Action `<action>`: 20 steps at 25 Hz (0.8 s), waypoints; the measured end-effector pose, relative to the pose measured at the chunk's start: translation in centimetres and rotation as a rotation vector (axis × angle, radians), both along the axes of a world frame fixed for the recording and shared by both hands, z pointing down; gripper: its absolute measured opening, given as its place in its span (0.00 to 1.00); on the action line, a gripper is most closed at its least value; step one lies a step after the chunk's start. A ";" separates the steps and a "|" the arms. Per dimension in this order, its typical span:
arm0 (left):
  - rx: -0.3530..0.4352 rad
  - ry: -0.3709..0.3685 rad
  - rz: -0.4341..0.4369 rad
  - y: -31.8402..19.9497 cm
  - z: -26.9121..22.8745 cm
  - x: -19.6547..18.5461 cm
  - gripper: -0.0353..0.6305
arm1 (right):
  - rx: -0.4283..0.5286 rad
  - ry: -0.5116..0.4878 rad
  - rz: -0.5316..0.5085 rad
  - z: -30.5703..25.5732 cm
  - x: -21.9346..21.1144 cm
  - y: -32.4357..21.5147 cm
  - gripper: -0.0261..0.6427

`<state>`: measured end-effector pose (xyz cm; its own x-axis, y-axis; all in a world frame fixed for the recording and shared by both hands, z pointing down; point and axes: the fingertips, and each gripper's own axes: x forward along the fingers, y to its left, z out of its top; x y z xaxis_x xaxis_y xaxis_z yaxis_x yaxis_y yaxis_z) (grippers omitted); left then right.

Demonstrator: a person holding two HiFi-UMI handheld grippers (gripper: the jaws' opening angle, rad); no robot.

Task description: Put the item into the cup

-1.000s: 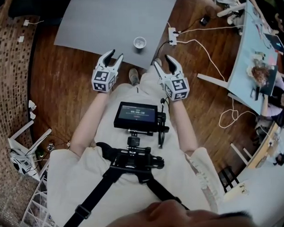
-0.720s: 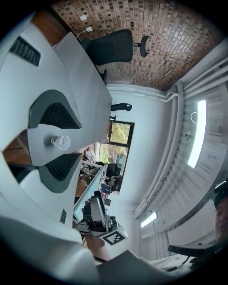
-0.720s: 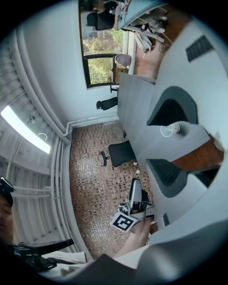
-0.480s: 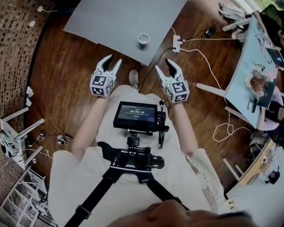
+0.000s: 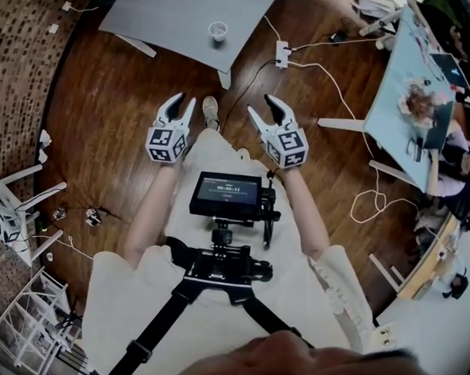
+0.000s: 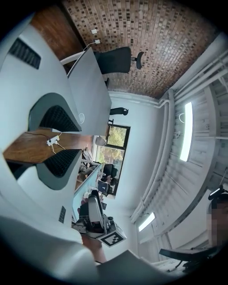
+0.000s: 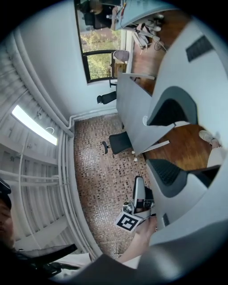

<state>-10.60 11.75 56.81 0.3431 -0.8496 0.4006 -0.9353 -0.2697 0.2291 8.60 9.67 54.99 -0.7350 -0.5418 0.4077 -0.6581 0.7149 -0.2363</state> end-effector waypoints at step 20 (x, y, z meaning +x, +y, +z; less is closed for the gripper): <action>0.002 0.014 -0.077 11.5 -1.7 2.1 0.23 | 0.000 0.018 -0.032 -2.1 6.4 11.8 0.41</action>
